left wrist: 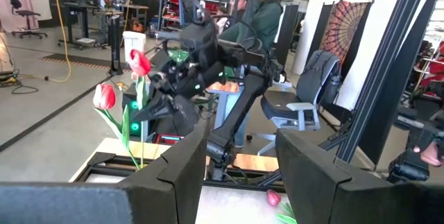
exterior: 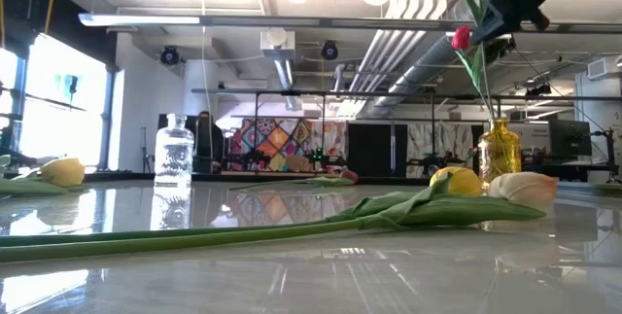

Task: Sort flowers into vase by color
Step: Put the red tulip into the yellow vase

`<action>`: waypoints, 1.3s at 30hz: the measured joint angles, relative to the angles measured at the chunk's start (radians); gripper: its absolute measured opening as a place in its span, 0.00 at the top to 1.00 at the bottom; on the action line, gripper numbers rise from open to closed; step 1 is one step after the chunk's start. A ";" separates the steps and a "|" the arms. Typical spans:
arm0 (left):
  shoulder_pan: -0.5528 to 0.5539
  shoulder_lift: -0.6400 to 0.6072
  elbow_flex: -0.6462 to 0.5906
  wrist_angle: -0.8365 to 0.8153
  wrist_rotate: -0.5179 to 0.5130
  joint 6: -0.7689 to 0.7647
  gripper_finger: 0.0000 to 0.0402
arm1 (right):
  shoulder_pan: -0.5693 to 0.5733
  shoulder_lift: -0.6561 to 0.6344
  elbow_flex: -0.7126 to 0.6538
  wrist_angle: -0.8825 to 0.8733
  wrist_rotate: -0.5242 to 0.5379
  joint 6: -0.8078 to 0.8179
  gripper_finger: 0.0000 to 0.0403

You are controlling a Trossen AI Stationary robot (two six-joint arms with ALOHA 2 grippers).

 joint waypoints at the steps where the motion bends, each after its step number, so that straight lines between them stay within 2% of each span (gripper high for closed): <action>1: 0.000 0.000 0.000 0.000 0.000 0.000 0.59 | -0.002 0.000 -0.010 0.003 0.000 0.000 1.00; 16: 0.000 0.000 0.000 0.000 0.000 0.000 0.59 | -0.088 -0.044 -0.149 0.003 0.012 0.071 1.00; 30: 0.000 0.000 0.000 0.000 0.000 0.000 0.59 | -0.173 -0.043 -0.153 0.010 -0.060 0.097 1.00; 34: 0.000 0.000 0.000 0.000 0.000 0.000 0.59 | -0.194 -0.043 -0.153 0.011 -0.097 0.136 0.95; 39: 0.000 0.000 0.000 0.000 0.000 0.000 0.59 | -0.196 -0.044 -0.153 0.011 -0.102 0.151 0.84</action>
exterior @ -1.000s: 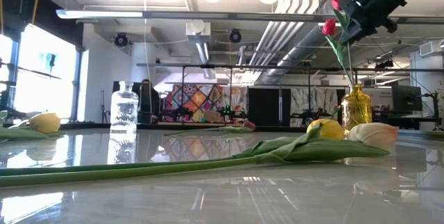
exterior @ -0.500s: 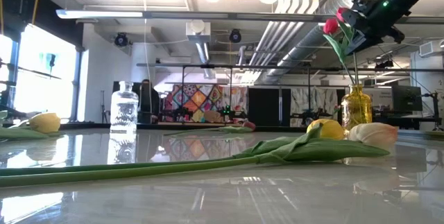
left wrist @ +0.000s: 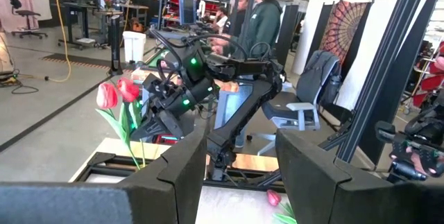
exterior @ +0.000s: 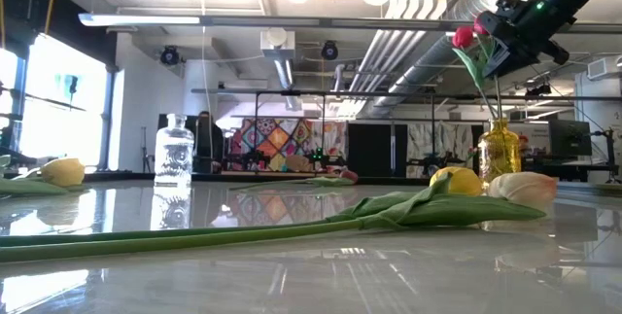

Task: Sort flowers into vase by color
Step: Put the red tulip into the yellow vase

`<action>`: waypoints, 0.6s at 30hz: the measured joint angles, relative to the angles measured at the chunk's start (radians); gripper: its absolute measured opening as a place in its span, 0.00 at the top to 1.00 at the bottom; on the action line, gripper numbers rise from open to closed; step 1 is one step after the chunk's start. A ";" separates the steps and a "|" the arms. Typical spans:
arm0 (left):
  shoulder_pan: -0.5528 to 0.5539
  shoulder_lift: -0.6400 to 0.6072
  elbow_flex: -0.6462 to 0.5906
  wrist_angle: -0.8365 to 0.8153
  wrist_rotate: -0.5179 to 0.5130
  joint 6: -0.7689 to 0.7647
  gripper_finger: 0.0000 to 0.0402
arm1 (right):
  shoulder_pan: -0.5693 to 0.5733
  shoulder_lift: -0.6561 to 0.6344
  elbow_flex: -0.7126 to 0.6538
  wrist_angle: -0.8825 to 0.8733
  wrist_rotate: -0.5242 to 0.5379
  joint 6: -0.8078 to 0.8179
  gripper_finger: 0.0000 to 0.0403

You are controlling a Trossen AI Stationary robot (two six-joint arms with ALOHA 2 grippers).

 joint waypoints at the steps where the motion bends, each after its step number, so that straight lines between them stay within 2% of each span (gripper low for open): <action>1: 0.000 0.000 0.000 0.000 0.000 0.000 0.59 | 0.000 0.000 0.000 0.000 0.000 0.006 0.82; 8: 0.000 0.000 0.000 0.000 0.000 0.000 0.59 | 0.000 -0.001 0.000 0.000 0.000 0.014 0.70; 18: 0.000 0.000 0.000 0.000 0.000 0.000 0.59 | 0.000 -0.020 0.001 0.000 -0.001 0.047 0.69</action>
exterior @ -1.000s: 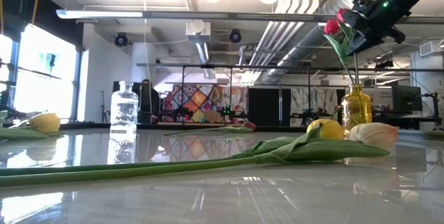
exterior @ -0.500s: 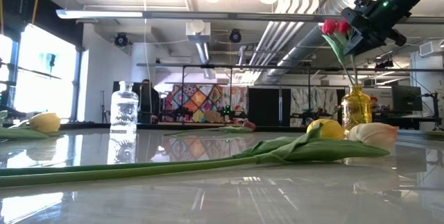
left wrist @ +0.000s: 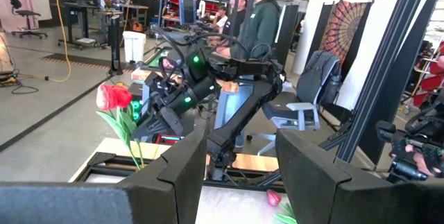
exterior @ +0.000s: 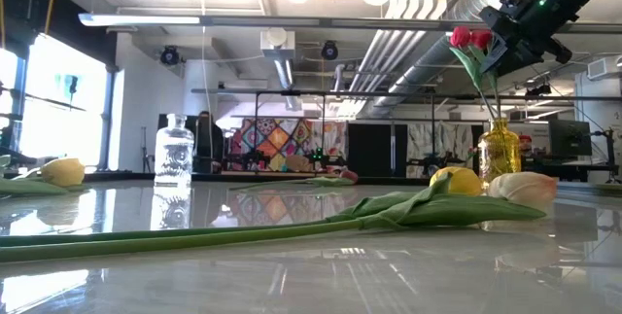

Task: Sort flowers into vase by color
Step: Put the red tulip into the yellow vase, then put the bottom dark red tulip into the yellow vase

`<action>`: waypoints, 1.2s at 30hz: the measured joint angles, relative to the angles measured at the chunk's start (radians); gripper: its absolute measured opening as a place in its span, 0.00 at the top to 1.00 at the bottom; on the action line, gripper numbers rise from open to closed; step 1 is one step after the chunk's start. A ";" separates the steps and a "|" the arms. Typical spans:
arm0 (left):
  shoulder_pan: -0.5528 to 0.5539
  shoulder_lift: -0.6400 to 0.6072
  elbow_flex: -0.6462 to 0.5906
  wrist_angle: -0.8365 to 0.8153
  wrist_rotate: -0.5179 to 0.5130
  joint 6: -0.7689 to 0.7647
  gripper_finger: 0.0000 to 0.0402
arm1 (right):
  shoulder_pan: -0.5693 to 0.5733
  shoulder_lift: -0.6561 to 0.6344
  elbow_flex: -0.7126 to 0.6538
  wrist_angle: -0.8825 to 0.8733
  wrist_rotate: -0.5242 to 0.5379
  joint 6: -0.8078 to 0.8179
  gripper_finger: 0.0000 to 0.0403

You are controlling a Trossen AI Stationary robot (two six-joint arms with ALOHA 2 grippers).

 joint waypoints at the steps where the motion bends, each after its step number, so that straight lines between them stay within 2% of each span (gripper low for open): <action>1: 0.000 0.000 0.000 0.000 0.000 0.000 0.59 | 0.000 -0.006 0.000 -0.001 0.003 0.008 0.69; 11: 0.000 0.000 0.000 0.000 0.000 0.000 0.59 | 0.000 -0.057 0.012 -0.049 0.033 0.041 0.69; 17: 0.000 0.000 0.000 0.000 0.000 0.000 0.59 | 0.000 -0.059 0.091 -0.116 0.083 0.031 0.69; 25: 0.000 0.000 0.000 0.000 0.000 0.000 0.59 | 0.000 -0.058 0.193 -0.169 0.083 0.034 0.69; 36: 0.000 0.000 0.000 0.000 0.000 0.000 0.59 | 0.022 -0.035 0.345 -0.156 -0.011 -0.104 0.69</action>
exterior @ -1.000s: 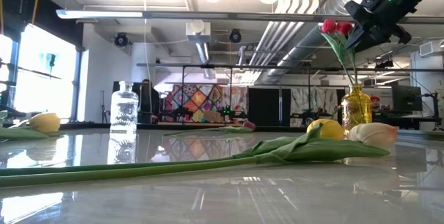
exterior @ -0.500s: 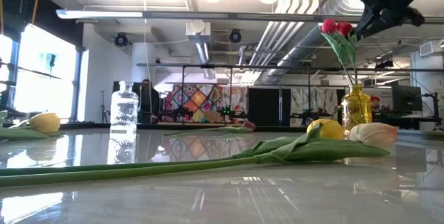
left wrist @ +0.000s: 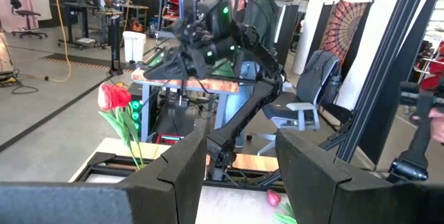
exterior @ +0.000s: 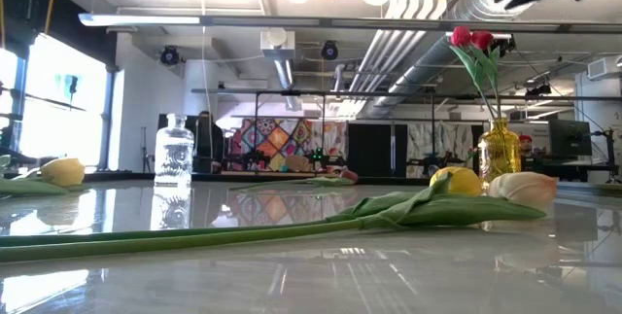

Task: Sort flowers into vase by color
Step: Put the bottom dark red tulip into the yellow vase

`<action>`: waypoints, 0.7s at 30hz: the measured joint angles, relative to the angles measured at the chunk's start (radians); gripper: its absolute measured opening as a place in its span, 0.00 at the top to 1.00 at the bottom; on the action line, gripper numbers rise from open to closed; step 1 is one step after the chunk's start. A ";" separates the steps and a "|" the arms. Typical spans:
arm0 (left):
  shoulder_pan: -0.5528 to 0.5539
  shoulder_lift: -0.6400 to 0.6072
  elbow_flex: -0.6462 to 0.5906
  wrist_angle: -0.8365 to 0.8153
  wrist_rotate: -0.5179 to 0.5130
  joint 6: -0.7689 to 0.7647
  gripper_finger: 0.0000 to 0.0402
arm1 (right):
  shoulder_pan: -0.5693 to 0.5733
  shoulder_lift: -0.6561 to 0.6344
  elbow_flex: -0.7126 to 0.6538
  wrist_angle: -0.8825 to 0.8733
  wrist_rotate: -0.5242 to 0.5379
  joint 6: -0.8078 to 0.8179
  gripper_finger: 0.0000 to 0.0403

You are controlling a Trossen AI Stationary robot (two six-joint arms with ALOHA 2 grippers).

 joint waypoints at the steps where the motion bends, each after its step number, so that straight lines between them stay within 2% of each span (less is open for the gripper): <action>1: 0.000 0.000 0.000 0.000 0.000 0.000 0.59 | 0.005 0.007 0.012 0.014 -0.024 -0.011 0.69; 7: 0.000 0.000 0.000 0.000 0.000 0.000 0.59 | 0.049 0.051 0.066 0.064 -0.176 -0.031 0.69; 16: 0.000 0.000 0.000 0.000 0.000 0.000 0.59 | 0.156 0.127 0.126 0.148 -0.310 -0.081 0.69; 21: 0.000 0.000 0.000 0.000 0.000 0.000 0.59 | 0.241 0.195 0.158 0.160 -0.343 -0.124 0.69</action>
